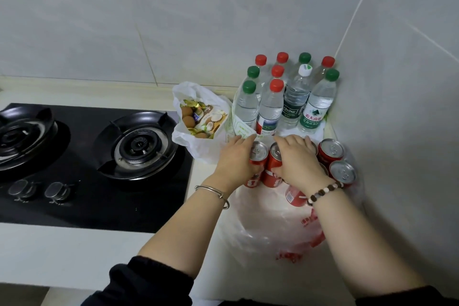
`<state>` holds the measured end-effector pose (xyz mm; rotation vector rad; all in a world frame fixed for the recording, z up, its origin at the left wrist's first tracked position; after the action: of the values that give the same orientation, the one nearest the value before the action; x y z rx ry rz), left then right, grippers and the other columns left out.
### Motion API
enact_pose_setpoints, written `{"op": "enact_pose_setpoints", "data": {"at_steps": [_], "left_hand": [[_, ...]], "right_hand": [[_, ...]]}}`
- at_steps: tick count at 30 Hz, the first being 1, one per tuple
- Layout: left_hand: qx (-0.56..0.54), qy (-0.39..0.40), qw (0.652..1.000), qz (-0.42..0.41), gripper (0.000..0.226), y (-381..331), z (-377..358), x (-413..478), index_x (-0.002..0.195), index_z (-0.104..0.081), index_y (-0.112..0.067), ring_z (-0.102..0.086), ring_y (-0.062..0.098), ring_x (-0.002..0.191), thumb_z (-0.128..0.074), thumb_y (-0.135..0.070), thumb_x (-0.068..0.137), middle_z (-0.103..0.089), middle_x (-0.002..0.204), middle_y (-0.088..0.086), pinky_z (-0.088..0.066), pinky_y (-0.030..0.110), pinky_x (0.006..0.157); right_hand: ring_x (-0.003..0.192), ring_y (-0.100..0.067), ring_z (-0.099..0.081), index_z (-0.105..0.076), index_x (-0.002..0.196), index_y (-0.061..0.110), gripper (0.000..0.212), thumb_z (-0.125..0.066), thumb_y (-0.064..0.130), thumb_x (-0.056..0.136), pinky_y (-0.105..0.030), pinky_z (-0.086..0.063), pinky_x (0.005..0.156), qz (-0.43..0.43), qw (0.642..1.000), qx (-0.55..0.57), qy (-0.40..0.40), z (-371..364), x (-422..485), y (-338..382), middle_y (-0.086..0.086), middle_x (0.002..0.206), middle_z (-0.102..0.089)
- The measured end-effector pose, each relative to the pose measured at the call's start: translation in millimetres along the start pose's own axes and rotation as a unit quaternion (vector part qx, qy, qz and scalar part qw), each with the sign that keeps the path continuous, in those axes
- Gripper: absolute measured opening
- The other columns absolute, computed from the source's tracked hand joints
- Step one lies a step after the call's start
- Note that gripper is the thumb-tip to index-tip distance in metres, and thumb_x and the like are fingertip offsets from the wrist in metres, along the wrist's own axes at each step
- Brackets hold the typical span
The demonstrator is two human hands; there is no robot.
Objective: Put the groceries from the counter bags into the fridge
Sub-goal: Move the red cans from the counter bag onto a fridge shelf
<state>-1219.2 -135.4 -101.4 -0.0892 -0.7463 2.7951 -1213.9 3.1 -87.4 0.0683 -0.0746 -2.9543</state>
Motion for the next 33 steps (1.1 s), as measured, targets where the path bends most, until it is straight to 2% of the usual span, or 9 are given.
{"op": "enact_pose_setpoints", "data": {"at_steps": [4,8,12,15,18,22,26,29,33], "left_hand": [[0.052,0.003,0.998,-0.02,0.076,-3.4,-2.9,5.9,0.14,-0.04,-0.014,-0.038,0.026,0.126,-0.072,-0.03,0.073,-0.054,0.129,0.008,-0.032,0.033,0.104],[0.073,-0.003,0.997,-0.029,0.075,0.8,-5.6,9.2,0.135,-0.045,-0.015,-0.042,0.025,0.119,-0.075,-0.032,0.069,-0.057,0.123,0.005,-0.036,0.032,0.099],[0.04,-0.004,0.999,-0.013,0.085,2.8,-4.5,8.6,0.139,-0.039,-0.01,-0.044,0.024,0.12,-0.078,-0.026,0.066,-0.054,0.128,0.008,-0.036,0.028,0.097],[0.004,-0.021,1.0,0.0,0.08,2.4,0.0,3.7,0.135,-0.045,-0.011,-0.046,0.023,0.115,-0.08,-0.025,0.065,-0.055,0.123,0.009,-0.035,0.023,0.091],[-0.07,-0.051,0.996,0.028,0.071,3.8,6.1,-1.6,0.125,-0.054,-0.014,-0.051,0.02,0.109,-0.081,-0.024,0.061,-0.059,0.114,0.004,-0.038,0.022,0.087],[-0.218,-0.07,0.972,0.052,0.065,-0.5,26.7,-7.1,0.119,-0.058,-0.017,-0.056,0.008,0.098,-0.083,-0.013,0.059,-0.058,0.104,-0.01,-0.045,0.02,0.083],[-0.333,-0.078,0.938,0.065,0.054,-3.1,43.6,-12.7,0.107,-0.06,-0.026,-0.063,0.001,0.088,-0.084,-0.007,0.061,-0.065,0.095,-0.013,-0.053,0.015,0.078],[-0.38,-0.093,0.917,0.07,0.053,-4.0,53.2,-18.7,0.11,-0.061,-0.023,-0.064,0.004,0.091,-0.083,-0.009,0.063,-0.068,0.099,-0.008,-0.053,0.021,0.08],[-0.432,-0.124,0.892,0.052,0.044,-5.3,73.2,-34.5,0.102,-0.062,-0.027,-0.067,0.009,0.091,-0.081,-0.008,0.068,-0.071,0.098,-0.004,-0.055,0.026,0.081]], "right_hand": [[0.136,-0.019,-0.025,-0.025,0.146,0.018,0.085,-0.072,0.037,0.077,-0.042,-0.003,0.118,0.013,1.0,-0.021,0.01,-4.0,0.6,-1.6,0.001,0.141,-0.037],[0.13,-0.019,-0.031,-0.042,0.134,0.018,0.071,-0.074,0.039,0.073,-0.04,-0.004,0.117,0.028,0.999,-0.017,-0.001,-2.3,1.4,-1.0,0.003,0.133,-0.043],[0.124,-0.017,-0.036,-0.05,0.123,0.019,0.063,-0.073,0.044,0.07,-0.033,-0.009,0.116,0.052,0.998,-0.019,-0.018,0.2,0.0,-0.6,0.004,0.125,-0.049],[0.12,-0.017,-0.038,-0.053,0.119,0.02,0.06,-0.073,0.046,0.069,-0.029,-0.016,0.111,0.062,0.998,-0.011,-0.026,1.7,-2.5,-0.5,0.004,0.119,-0.05],[0.113,-0.019,-0.042,-0.054,0.116,0.02,0.057,-0.074,0.045,0.069,-0.027,-0.03,0.098,0.051,0.997,0.036,-0.046,9.2,-6.3,-1.3,0.004,0.113,-0.05],[0.101,-0.024,-0.055,-0.05,0.122,0.022,0.064,-0.079,0.035,0.066,-0.033,-0.047,0.081,0.013,0.985,0.159,-0.06,31.8,-11.4,-2.6,0.002,0.114,-0.046],[0.096,-0.018,-0.059,-0.051,0.117,0.029,0.063,-0.082,0.032,0.062,-0.028,-0.047,0.08,0.005,0.964,0.252,-0.081,51.4,-13.8,-3.4,0.005,0.112,-0.055],[0.09,-0.011,-0.061,-0.051,0.108,0.033,0.058,-0.083,0.023,0.062,-0.027,-0.051,0.078,0.008,0.947,0.311,-0.087,63.6,-15.5,0.2,0.01,0.101,-0.063],[0.085,0.009,-0.055,-0.048,0.107,0.039,0.061,-0.084,0.016,0.063,-0.005,-0.04,0.069,0.012,0.915,0.385,-0.121,84.7,-18.1,9.7,0.025,0.092,-0.056]]}}
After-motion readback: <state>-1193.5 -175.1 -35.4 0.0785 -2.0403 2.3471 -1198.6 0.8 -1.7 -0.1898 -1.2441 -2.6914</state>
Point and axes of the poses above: each hand's wrist, its own x-axis towards the middle knuckle, its own z-axis out of the back of the hand, y = z × x, the point moved 5 cm from there along x, towards the middle knuckle
